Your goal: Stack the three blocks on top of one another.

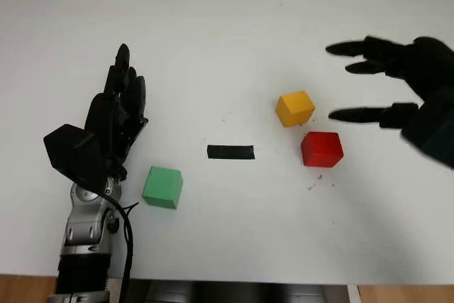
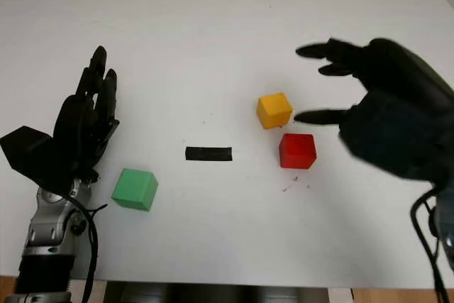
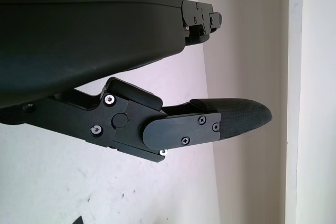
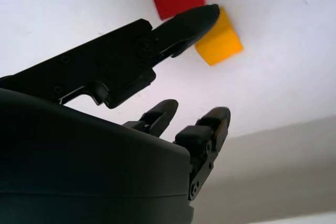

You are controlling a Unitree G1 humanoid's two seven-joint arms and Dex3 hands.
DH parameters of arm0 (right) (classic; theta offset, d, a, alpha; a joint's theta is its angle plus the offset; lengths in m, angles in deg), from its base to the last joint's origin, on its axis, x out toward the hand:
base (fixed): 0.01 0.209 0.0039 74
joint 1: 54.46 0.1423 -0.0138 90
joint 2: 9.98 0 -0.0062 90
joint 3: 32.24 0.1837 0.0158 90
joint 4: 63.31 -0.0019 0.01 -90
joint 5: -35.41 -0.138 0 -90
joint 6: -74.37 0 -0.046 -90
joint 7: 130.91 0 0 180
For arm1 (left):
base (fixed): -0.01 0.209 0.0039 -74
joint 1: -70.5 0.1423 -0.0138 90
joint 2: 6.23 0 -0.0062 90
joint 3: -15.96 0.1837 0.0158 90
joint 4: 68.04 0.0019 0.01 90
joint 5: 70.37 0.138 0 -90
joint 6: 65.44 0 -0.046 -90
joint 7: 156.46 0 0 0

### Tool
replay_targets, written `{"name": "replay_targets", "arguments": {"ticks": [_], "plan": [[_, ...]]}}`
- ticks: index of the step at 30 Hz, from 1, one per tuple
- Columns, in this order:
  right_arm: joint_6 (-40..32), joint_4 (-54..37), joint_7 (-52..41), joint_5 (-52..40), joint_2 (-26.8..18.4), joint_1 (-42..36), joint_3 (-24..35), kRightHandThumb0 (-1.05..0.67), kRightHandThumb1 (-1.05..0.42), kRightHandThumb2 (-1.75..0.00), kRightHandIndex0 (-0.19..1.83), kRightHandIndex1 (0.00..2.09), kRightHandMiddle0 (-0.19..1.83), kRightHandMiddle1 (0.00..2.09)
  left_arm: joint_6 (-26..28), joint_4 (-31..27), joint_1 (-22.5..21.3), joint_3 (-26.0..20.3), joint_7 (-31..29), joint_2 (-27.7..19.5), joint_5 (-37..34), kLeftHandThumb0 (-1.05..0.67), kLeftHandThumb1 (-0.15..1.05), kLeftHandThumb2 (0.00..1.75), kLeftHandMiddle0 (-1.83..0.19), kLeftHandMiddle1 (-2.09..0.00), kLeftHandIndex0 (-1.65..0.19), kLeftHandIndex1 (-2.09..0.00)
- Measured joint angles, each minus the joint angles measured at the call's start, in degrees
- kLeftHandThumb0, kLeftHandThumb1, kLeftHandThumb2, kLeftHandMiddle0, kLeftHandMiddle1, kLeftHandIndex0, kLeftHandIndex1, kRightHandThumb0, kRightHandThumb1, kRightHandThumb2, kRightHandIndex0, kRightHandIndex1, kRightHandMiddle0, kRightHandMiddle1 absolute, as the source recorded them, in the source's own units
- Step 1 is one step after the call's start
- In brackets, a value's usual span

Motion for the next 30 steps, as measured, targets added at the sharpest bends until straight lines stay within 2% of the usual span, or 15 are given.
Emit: {"name": "replay_targets", "arguments": {"ticks": [4, 7, 14, 23, 30], "plan": [[-2.04, -3.81, -5.24, 6.26, -2.05, -2.42, -1.48, -0.56, -0.84, -0.06, 0.45, 0.07, 0.63, 0.04, 0.01, 0.0, 0.01, 0.04, -0.32, 0.0, -0.01, -0.77, 1.05, 0.55, 0.11, -0.05, 0.05, -0.05], [-1.83, -5.62, -7.68, 9.23, -2.54, -3.54, -1.89, -0.58, -0.85, -0.06, 0.41, 0.04, 0.6, 0.03, 0.0, 0.0, 0.02, 0.06, -0.24, 0.0, 0.11, -0.76, 1.05, 0.56, 0.11, -0.05, 0.05, -0.05], [4.54, -6.27, -8.27, 15.32, -2.73, -6.55, -2.45, -0.65, -0.89, -0.06, 0.35, 0.03, 0.54, 0.03, 0.07, -0.02, 0.03, 0.05, -0.22, 0.47, -0.16, -0.78, 1.05, 0.54, 0.11, -0.05, 0.05, -0.05], [9.03, -1.92, -6.71, 22.51, 0.77, -6.74, -5.52, -0.63, -0.89, -0.05, 0.32, 0.04, 0.53, 0.04, -0.05, -0.03, 0.11, 0.04, 0.22, 0.64, 0.03, -0.77, 1.05, 0.55, 0.11, -0.05, 0.06, -0.05], [12.51, 2.06, -4.24, 23.16, 3.68, -6.53, -5.97, -0.63, -0.87, -0.05, 0.33, 0.05, 0.55, 0.06, -0.2, -0.02, 0.13, -0.01, 0.17, 0.73, -0.06, -0.77, 1.05, 0.55, 0.11, -0.05, 0.06, -0.05]]}}
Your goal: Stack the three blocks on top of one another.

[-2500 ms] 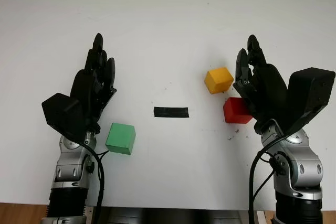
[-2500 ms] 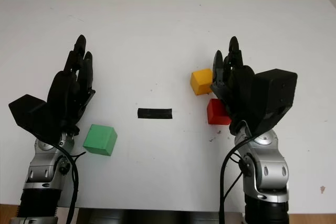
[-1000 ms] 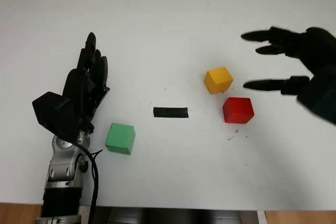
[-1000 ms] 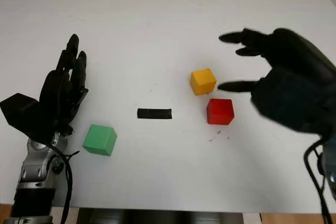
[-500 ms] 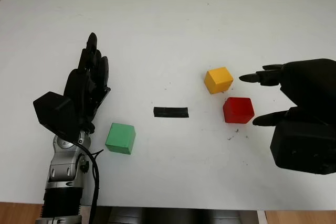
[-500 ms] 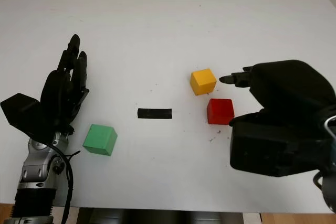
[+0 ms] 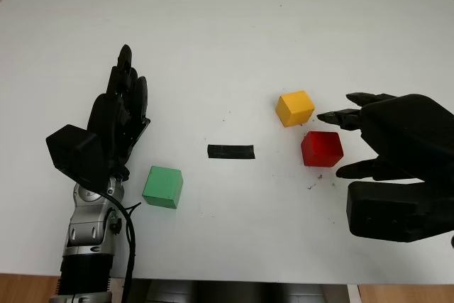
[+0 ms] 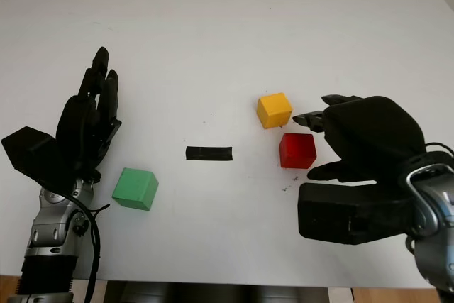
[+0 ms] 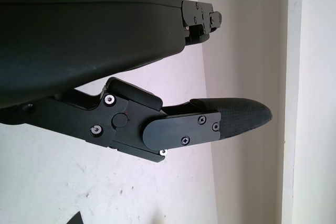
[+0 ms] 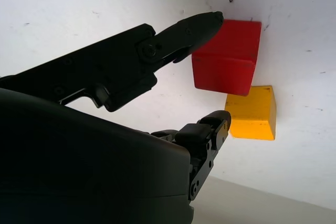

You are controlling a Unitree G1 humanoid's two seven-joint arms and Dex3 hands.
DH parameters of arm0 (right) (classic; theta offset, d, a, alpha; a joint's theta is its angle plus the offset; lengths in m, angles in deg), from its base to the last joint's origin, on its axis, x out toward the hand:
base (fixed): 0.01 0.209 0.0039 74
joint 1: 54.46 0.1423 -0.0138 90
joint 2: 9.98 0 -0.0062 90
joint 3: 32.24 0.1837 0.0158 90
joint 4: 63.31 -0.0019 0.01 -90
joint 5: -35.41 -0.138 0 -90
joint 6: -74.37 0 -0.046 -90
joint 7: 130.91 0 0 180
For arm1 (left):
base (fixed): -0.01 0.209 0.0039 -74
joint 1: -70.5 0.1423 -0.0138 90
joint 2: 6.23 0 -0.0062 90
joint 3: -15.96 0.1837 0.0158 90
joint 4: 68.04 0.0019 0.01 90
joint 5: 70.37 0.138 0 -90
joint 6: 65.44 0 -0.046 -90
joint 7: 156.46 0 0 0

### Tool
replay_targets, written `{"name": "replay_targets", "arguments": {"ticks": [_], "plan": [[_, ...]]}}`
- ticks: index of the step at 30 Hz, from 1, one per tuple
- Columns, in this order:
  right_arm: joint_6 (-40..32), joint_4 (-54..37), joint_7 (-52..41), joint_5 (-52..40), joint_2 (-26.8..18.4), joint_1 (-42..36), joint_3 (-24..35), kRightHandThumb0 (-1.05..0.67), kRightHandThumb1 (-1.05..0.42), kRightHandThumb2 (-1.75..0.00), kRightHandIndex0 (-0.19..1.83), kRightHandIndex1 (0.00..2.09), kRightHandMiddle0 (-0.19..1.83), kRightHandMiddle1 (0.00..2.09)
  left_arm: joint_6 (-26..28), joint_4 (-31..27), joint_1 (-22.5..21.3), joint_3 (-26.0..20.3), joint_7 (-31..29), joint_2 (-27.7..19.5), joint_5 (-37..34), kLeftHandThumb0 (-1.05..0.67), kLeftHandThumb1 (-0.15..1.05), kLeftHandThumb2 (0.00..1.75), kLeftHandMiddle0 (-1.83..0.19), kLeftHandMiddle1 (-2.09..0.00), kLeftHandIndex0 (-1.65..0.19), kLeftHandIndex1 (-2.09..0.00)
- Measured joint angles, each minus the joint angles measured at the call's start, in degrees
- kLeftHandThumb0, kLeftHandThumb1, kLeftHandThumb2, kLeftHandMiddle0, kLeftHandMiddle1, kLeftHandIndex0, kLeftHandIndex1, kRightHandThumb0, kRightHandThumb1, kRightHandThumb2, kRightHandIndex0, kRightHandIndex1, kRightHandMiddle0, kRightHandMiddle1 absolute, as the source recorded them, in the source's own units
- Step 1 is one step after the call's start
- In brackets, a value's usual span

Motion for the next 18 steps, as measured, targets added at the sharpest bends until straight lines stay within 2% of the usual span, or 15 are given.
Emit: {"name": "replay_targets", "arguments": {"ticks": [18], "plan": [[3.07, 3.63, 0.61, -0.38, 1.95, 0.63, 0.36, -0.63, -0.86, -0.05, 0.34, 0.05, 0.58, 0.07, 0.0, -0.33, 0.24, 0.03, 0.8, 0.07, 0.51, -0.78, 1.05, 0.51, 0.08, -0.06, 0.04, -0.06]]}}
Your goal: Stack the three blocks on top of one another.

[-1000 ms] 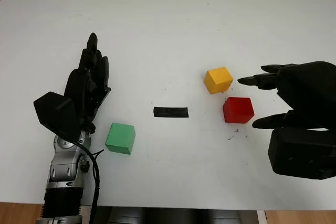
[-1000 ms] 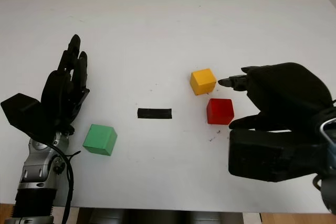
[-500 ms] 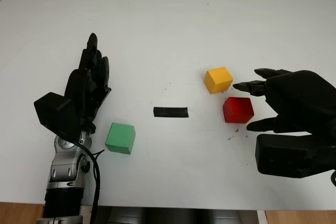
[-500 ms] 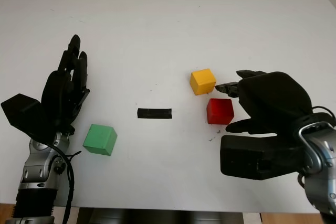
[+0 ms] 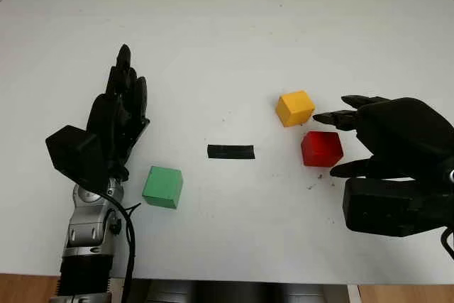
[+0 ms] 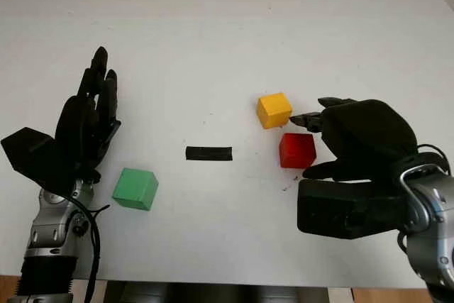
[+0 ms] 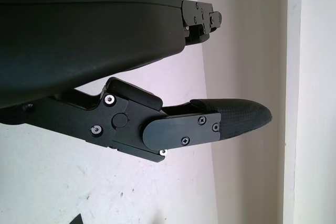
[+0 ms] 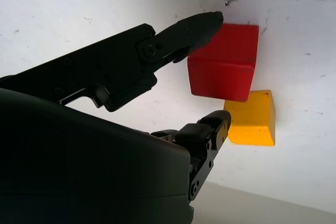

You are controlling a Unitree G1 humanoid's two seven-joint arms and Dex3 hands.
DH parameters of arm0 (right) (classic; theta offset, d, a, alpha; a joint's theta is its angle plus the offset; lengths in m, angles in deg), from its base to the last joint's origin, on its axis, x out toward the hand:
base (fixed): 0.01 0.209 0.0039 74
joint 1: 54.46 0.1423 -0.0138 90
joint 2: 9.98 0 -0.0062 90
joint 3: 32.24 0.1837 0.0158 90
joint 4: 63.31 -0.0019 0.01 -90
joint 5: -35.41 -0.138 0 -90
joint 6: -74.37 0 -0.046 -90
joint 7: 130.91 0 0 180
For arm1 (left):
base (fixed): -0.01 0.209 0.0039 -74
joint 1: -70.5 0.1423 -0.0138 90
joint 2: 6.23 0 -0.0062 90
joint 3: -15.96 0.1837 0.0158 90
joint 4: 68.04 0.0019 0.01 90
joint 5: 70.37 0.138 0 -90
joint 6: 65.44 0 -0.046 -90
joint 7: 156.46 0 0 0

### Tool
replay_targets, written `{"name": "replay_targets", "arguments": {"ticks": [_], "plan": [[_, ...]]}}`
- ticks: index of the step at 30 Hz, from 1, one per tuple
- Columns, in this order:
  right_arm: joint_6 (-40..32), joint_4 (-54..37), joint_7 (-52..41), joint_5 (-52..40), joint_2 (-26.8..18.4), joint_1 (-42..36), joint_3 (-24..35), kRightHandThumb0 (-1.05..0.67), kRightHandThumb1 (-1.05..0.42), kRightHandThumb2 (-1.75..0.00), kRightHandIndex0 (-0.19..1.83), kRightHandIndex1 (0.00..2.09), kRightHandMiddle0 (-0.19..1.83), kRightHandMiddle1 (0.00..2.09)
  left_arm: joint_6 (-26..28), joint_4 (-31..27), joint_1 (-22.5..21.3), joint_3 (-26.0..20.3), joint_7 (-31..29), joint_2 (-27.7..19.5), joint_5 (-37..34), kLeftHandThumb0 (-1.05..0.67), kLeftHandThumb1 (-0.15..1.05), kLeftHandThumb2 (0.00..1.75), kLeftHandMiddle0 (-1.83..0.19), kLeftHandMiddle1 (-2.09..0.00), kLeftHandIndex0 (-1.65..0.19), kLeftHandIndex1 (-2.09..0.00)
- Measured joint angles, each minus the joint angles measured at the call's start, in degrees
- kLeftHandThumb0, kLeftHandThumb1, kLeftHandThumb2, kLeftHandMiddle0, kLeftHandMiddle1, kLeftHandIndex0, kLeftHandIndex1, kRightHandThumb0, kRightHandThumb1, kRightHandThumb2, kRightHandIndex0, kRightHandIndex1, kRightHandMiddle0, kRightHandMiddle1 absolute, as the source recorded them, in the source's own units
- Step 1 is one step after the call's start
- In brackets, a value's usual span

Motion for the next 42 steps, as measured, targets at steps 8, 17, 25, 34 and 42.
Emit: {"name": "replay_targets", "arguments": {"ticks": [8, 17, 25, 34, 42], "plan": [[0.75, 1.28, 0.31, -1.41, 0.05, 0.31, 0.34, -0.63, -0.85, -0.05, 0.35, 0.06, 0.65, 0.1, 0.0, -0.01, 0.03, 0.01, 0.23, 0.05, 0.28, -0.78, 1.05, 0.52, 0.08, -0.06, 0.03, -0.06], [3.48, 4.42, 2.19, -3.72, 0.08, 0.73, 0.34, -0.62, -0.85, -0.05, 0.36, 0.06, 0.67, 0.11, 0.0, -0.95, 0.68, 0.02, 0.29, 0.08, 0.29, -0.78, 1.05, 0.52, 0.08, -0.05, 0.03, -0.06], [5.53, 6.69, 4.48, -4.72, 0.37, 1.14, 0.26, -0.62, -0.86, -0.06, 0.38, 0.07, 0.69, 0.16, 0.0, -0.95, 0.73, 0.02, 0.34, 0.08, 0.51, -0.77, 1.05, 0.52, 0.07, -0.06, 0.02, -0.06], [5.57, 6.97, 4.54, -4.73, 1.24, 1.33, -0.07, -0.61, -0.85, -0.05, 0.39, 0.06, 0.44, 0.7, 0.08, -1.25, 0.82, 0.01, 0.51, 0.08, 0.53, -0.77, 1.05, 0.52, 0.09, -0.05, 0.04, -0.05], [5.57, 7.76, 5.06, -4.75, 1.71, 2.06, -0.55, -0.51, -0.85, -0.05, 0.44, 0.07, 0.47, 1.08, 0.07, -1.25, 0.82, -0.02, 0.29, 0.08, 0.36, -0.76, 1.05, 0.51, 0.1, -0.05, 0.05, -0.05]]}}
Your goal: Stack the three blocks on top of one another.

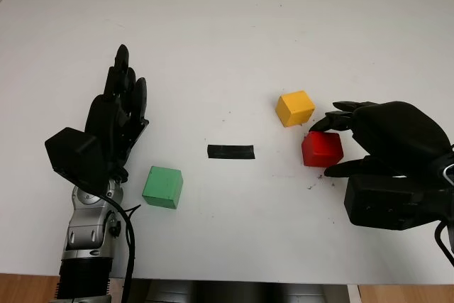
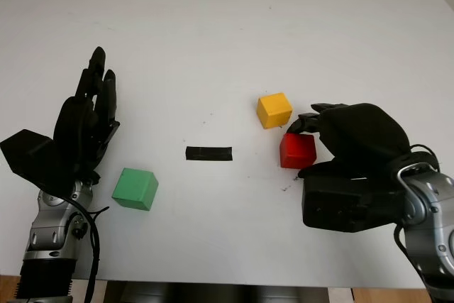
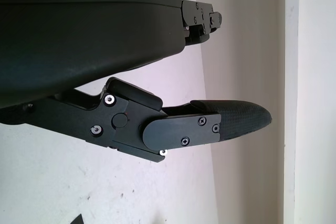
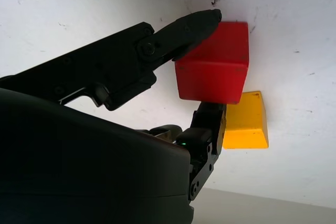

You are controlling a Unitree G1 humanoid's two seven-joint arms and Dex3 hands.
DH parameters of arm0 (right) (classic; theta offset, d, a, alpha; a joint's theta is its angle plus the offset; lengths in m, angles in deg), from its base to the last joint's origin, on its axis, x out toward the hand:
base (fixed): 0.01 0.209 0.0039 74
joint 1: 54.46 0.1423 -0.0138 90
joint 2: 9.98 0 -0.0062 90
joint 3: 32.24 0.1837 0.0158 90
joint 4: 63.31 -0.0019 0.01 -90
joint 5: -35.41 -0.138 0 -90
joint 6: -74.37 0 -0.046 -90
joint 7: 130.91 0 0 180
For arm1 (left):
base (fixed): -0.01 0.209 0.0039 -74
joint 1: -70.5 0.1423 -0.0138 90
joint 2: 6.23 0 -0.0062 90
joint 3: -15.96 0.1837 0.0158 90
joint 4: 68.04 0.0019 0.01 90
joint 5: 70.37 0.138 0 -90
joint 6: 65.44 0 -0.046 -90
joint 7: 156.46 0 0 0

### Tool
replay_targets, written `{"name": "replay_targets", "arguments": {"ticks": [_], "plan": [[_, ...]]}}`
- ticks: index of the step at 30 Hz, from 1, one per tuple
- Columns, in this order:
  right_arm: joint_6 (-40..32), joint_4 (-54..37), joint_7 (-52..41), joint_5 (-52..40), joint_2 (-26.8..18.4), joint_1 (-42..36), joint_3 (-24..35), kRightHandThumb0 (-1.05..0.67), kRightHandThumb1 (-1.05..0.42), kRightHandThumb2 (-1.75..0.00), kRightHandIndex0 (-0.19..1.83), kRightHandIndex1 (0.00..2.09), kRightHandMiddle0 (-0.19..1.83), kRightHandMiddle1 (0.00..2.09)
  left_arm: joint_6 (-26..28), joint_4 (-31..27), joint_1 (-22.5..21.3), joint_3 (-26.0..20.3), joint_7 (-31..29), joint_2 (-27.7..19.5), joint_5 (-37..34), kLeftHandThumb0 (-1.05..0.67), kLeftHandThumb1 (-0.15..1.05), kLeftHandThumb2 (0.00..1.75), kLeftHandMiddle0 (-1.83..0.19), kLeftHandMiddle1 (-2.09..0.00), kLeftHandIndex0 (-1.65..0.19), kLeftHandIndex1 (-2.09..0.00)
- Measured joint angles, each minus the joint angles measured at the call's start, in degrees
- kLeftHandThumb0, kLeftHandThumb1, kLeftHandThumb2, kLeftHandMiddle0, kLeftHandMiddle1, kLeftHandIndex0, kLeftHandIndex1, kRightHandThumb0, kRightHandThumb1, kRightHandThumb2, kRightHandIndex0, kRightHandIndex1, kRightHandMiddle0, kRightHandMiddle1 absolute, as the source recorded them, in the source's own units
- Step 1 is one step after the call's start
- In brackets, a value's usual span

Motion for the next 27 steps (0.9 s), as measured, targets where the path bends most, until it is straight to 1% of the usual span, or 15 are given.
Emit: {"name": "replay_targets", "arguments": {"ticks": [4, 7, 14, 17, 23, 27], "plan": [[0.64, 0.84, 1.43, -1.2, 0.61, 0.25, 0.02, -0.38, -0.86, -0.06, 0.5, 0.1, 0.58, 1.21, -0.01, 0.0, 0.0, 0.0, 0.09, 0.0, 0.03, -0.76, 1.05, 0.51, 0.09, -0.06, 0.04, -0.05], [2.15, 1.8, 2.9, -1.4, 0.6, 0.28, 0.11, -0.34, -0.86, -0.06, 0.52, 0.1, 0.59, 1.25, -0.02, 0.0, 0.0, 0.0, 0.15, 0.01, 0.02, -0.75, 1.05, 0.51, 0.08, -0.06, 0.04, -0.05], [5.15, 2.96, 3.65, -1.33, 0.24, 0.77, 0.35, -0.35, -0.85, -0.05, 0.53, 0.1, 0.57, 1.31, -0.02, 0.0, 0.0, 0.02, 0.32, 0.09, 0.06, -0.74, 1.05, 0.51, 0.09, -0.05, 0.04, -0.05], [6.22, 3.22, 3.68, -1.6, -0.11, 1.02, 0.54, -0.34, -0.85, -0.05, 0.53, 0.1, 0.57, 1.31, -0.02, 0.0, 0.0, 0.06, 0.6, 0.25, 0.28, -0.75, 1.05, 0.51, 0.08, -0.06, 0.04, -0.06], [5.32, 2.45, 0.82, -5.4, -0.12, 2.29, 1.64, -0.32, -0.84, -0.05, 0.51, 0.08, 0.59, 1.25, -0.02, 0.0, 0.0, 0.1, 0.96, 0.26, 0.53, -0.75, 1.05, 0.5, 0.08, -0.05, 0.05, -0.05], [3.3, 0.54, -2.5, -10.42, -0.17, 6.57, 3.55, -0.33, -0.83, -0.05, 0.52, 0.08, 0.6, 1.25, 0.11, 0.0, 0.0, 0.12, 0.96, 0.25, 0.68, -0.75, 1.05, 0.51, 0.09, -0.05, 0.05, -0.05]]}}
